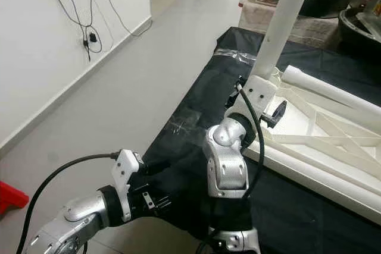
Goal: Building children table
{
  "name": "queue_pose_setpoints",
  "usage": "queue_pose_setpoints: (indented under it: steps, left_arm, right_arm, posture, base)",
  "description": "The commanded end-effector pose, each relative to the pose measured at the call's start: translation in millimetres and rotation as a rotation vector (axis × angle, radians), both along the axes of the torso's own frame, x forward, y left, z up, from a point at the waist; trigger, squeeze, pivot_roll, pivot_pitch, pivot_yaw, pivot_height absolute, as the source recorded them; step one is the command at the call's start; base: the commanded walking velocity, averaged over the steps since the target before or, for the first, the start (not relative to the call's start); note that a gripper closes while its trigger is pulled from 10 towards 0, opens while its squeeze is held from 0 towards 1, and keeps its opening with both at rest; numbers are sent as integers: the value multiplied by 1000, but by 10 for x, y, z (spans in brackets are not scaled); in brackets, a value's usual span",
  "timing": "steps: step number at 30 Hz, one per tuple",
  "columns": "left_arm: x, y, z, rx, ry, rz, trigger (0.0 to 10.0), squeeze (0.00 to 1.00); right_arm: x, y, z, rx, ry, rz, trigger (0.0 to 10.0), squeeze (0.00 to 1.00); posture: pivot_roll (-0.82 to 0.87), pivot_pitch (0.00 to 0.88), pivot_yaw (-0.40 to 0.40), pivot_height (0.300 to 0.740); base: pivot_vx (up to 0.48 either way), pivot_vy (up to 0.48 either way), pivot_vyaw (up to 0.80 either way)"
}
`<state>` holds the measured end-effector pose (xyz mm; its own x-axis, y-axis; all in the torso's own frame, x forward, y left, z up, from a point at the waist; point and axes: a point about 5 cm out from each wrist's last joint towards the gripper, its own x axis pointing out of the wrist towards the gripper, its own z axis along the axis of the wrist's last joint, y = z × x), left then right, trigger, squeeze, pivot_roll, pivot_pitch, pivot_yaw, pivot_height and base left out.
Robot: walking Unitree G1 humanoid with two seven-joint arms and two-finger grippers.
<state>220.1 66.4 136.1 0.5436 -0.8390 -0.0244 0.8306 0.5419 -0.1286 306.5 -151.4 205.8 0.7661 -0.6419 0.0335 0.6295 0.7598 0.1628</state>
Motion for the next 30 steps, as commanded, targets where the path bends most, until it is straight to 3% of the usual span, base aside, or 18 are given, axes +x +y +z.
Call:
queue_pose_setpoints:
  steps: [1,8,18,25,30]
  left_arm:
    - [-1,13,-30,12,5,0,10000,0]
    - [12,11,-35,11,5,1,10000,0]
    - [61,17,-60,12,4,8,10000,0]
    - [103,22,-78,13,1,16,10000,0]
    - [109,30,-104,17,6,29,10000,0]
  right_arm:
    - [-47,162,-95,93,33,49,10000,0]
    - [-129,125,-80,97,17,119,10000,0]
    - [-315,78,-79,94,-2,317,10000,0]
    - [-582,-15,-285,79,64,483,10000,0]
    - [-757,-138,-442,39,130,535,10000,0]
  posture:
    - [171,73,-50,740]
    - [168,71,-48,740]
    - [154,58,-40,740]
    - [144,49,-38,740]
    - [144,32,-40,740]
  base:
    - [0,0,0]
    - [0,0,0]
    - [0,0,0]
    - [0,0,0]
    - [0,0,0]
